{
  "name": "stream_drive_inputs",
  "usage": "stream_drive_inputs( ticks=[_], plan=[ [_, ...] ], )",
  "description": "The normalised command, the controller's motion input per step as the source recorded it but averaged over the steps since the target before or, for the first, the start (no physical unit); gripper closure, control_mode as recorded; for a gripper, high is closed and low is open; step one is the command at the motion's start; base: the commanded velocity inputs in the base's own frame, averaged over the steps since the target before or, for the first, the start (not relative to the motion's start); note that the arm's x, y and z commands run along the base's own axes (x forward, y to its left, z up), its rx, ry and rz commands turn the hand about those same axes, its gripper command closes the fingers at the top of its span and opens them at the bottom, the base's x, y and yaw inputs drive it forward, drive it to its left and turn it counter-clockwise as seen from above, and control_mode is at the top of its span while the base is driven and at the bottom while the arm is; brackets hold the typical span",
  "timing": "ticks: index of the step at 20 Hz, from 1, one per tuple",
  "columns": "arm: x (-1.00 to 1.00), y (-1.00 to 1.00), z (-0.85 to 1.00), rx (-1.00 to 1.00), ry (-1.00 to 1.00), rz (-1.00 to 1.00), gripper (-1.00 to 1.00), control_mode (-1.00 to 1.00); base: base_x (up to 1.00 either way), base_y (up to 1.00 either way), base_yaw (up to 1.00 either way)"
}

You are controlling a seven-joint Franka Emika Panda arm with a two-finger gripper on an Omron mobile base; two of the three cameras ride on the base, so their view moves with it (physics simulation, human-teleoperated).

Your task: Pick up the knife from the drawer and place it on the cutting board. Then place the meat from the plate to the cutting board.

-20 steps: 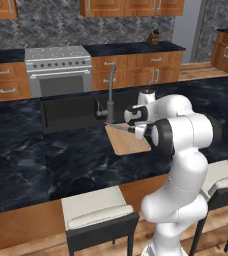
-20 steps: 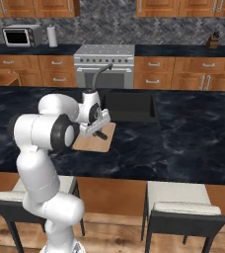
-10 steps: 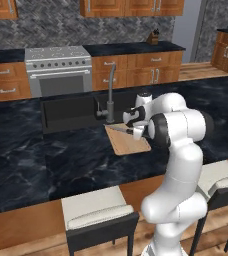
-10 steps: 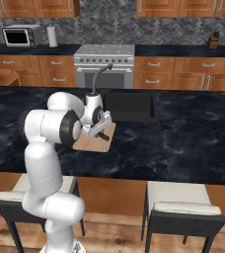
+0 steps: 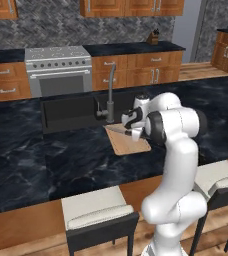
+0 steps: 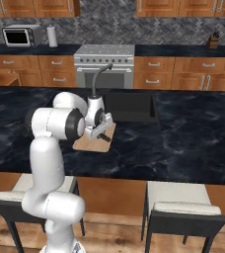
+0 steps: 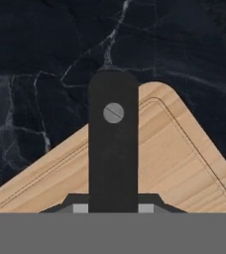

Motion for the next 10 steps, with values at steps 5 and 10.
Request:
stream_drive_inputs(
  ticks=[5, 10],
  plan=[
    [0.20, 0.00, -0.25, 0.00, 0.00, 0.00, 1.00, -1.00, 0.00, 0.00, 0.00],
    [0.24, 0.00, -0.31, 0.01, 0.00, 0.00, 1.00, -1.00, 0.00, 0.00, 0.00]
  ],
)
